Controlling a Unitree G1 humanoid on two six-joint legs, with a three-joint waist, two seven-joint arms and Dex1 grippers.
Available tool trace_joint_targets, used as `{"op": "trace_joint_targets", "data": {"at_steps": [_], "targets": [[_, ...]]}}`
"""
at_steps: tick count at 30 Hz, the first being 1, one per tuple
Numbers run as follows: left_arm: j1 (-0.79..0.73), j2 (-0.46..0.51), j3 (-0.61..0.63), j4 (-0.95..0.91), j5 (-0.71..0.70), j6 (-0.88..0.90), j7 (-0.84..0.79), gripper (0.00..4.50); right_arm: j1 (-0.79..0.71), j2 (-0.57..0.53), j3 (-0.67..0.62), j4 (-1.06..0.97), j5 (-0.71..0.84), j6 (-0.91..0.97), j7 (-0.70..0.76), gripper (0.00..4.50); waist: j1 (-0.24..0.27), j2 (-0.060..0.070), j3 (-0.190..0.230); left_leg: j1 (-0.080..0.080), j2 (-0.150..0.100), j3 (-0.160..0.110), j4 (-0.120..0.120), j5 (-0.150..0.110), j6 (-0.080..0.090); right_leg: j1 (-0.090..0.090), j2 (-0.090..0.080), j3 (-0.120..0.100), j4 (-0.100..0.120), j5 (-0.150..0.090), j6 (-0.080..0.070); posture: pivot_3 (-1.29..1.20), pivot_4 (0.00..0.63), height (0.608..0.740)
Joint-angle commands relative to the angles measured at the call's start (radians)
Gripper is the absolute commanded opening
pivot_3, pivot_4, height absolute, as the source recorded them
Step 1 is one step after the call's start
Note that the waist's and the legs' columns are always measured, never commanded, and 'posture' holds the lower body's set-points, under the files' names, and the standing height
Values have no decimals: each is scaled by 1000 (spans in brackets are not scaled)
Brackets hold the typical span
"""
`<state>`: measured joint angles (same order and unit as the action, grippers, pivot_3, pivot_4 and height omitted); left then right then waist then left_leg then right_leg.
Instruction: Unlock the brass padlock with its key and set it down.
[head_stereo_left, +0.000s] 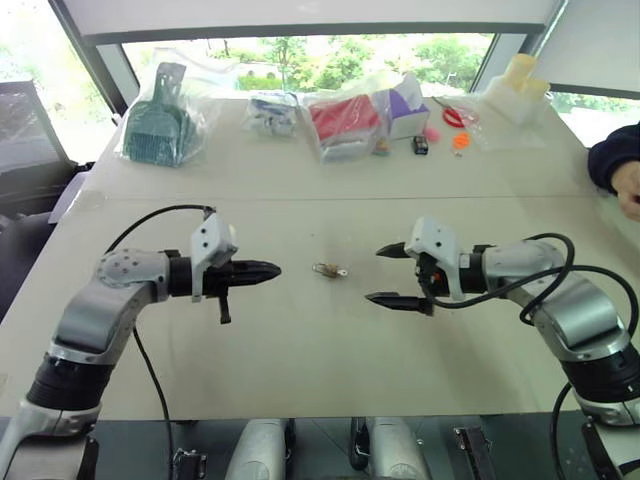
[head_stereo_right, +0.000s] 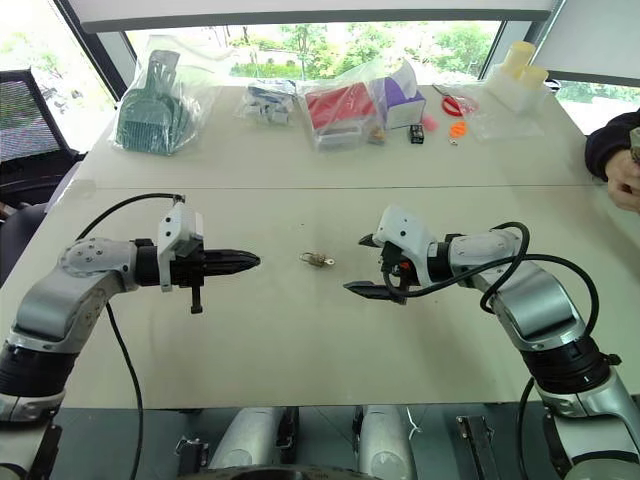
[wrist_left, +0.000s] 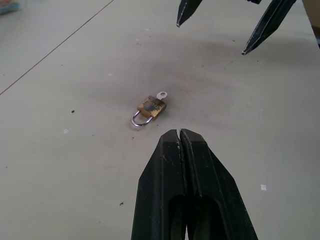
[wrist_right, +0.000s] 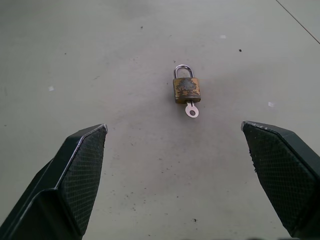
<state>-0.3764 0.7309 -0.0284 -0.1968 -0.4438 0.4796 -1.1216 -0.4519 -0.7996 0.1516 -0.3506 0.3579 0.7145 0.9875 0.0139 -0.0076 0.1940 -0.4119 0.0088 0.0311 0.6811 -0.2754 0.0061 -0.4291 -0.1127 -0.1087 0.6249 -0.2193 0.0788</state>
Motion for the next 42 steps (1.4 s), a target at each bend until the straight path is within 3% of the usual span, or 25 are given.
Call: {"op": "trace_joint_targets", "data": {"at_steps": [1,30,39,40,42], "targets": [[-28,-7,-15,10,8,-37,-16,0,4,-15,-32,-45,8,-2,-8,4464,1,0,0,0,0,0,0,0,0,0,0,0,0,0,0,0,150,740],[-128,-112,-104,223,120,-204,-45,0,-40,1,-14,-29,3,-5,-31,4464,0,-1,1,0,0,0,0,0,0,0,0,0,0,0,0,0,150,740],[-247,-210,-185,473,234,-444,-102,4212,-17,6,-29,-62,-3,-3,-80,4500,1,-1,1,0,0,0,1,0,0,0,0,0,2,0,0,0,150,740],[-269,-227,-194,518,243,-476,-115,4442,-9,6,-33,-71,0,0,-87,4500,3,-1,1,0,0,0,2,0,0,0,0,0,2,0,0,0,150,740],[-307,-257,-214,607,264,-540,-147,4442,8,2,-36,-88,3,5,-99,4500,4,-2,1,0,-1,0,2,0,0,0,0,0,2,0,0,0,150,740]]}}
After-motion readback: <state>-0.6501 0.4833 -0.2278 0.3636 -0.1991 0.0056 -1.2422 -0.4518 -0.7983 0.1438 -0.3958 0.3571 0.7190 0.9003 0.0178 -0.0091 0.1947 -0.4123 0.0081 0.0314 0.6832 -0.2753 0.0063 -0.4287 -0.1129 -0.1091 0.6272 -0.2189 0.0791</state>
